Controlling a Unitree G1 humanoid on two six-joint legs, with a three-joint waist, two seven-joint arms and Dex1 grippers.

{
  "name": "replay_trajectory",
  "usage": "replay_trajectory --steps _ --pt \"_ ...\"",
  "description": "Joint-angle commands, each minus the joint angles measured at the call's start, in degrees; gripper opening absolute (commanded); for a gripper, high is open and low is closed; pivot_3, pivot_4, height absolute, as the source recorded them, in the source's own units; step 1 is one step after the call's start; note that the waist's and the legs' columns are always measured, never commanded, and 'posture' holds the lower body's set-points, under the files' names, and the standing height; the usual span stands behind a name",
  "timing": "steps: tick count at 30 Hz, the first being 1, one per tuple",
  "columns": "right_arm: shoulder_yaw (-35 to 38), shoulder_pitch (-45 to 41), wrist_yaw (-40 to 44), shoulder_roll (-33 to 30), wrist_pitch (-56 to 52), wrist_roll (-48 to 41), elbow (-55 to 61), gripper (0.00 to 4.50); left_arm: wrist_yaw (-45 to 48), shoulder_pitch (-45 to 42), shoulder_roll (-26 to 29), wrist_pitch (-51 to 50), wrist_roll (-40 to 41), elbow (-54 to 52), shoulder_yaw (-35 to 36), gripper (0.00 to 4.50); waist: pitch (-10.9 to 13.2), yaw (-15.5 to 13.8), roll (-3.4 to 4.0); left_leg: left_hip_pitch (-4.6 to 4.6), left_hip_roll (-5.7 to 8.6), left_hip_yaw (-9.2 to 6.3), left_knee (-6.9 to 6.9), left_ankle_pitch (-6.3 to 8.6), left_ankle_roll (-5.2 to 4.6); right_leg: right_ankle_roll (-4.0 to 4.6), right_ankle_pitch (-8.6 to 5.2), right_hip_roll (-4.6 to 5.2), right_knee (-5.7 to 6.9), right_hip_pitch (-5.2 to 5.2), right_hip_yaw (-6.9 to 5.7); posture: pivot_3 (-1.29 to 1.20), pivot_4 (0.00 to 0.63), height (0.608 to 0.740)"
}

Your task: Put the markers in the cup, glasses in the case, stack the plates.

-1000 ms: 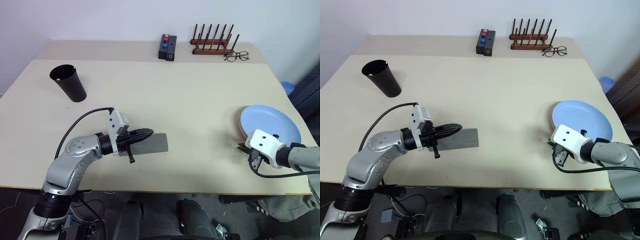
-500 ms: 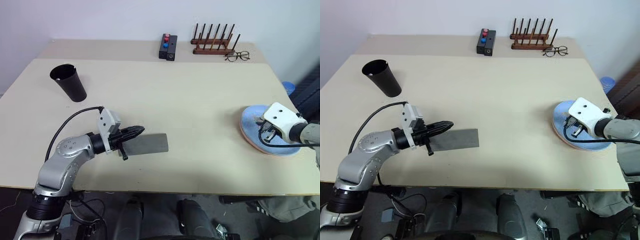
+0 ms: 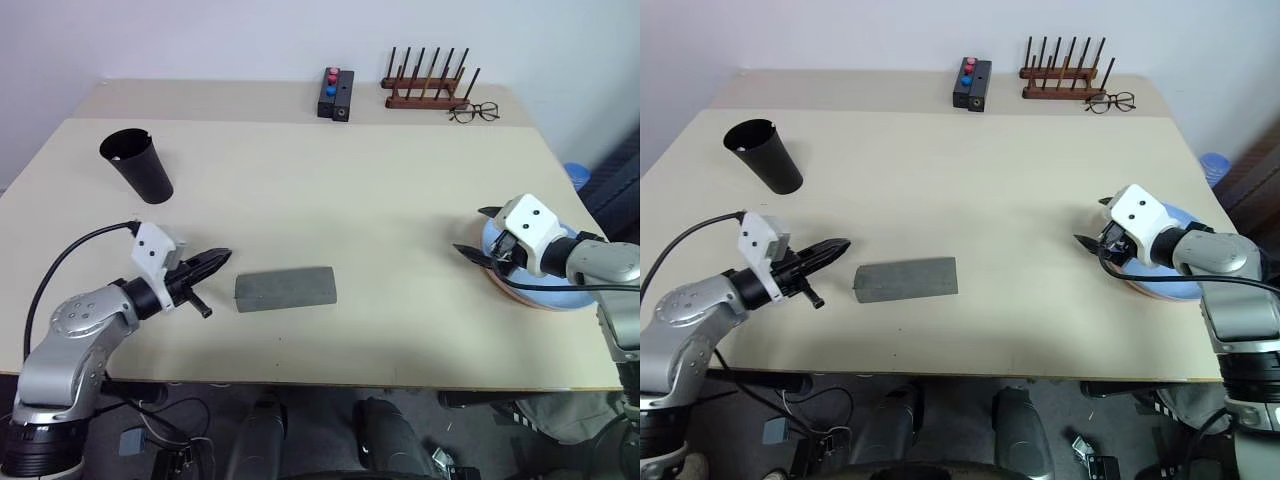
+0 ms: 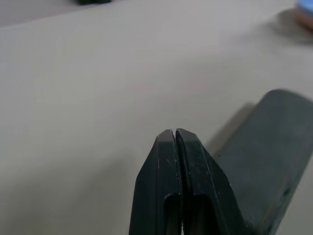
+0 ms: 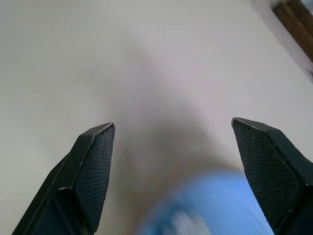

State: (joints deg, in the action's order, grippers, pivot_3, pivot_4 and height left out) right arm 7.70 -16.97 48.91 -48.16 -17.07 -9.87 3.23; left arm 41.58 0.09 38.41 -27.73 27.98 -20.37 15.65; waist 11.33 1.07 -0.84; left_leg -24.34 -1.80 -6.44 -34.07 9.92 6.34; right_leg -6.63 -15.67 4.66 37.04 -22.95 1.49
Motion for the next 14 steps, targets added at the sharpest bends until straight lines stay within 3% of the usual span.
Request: replay_trajectory --steps 1,6,14 --pt "2.3 -1.5 1.9 3.9 -3.2 -8.5 4.0 3.86 -0.2 4.1 1.5 3.1 -0.9 0.1 7.4 0.0 0.0 0.0 0.02 0.01 -0.01 0.0 0.02 0.0 0.0 0.0 0.0 0.0 0.01 0.0 0.0 0.0 0.15 0.74" --pt "1.5 -2.3 2.5 7.6 -6.1 -12.6 3.2 3.86 -1.0 6.5 1.1 5.0 -1.4 1.0 10.2 0.0 0.0 -0.5 0.01 -0.01 0.0 -0.01 -0.02 0.0 0.0 0.02 0.0 0.0 0.01 0.0 -0.01 0.0 0.15 0.74" --pt "-1.4 -3.3 1.9 8.6 -7.6 -12.2 3.5 3.86 -2.1 9.0 -1.7 7.0 -2.2 0.5 8.7 0.0 0.0 -0.1 0.01 -0.01 -0.01 0.0 0.04 0.01 0.01 0.03 0.0 0.01 -0.01 -0.04 -0.01 0.0 0.15 0.74"
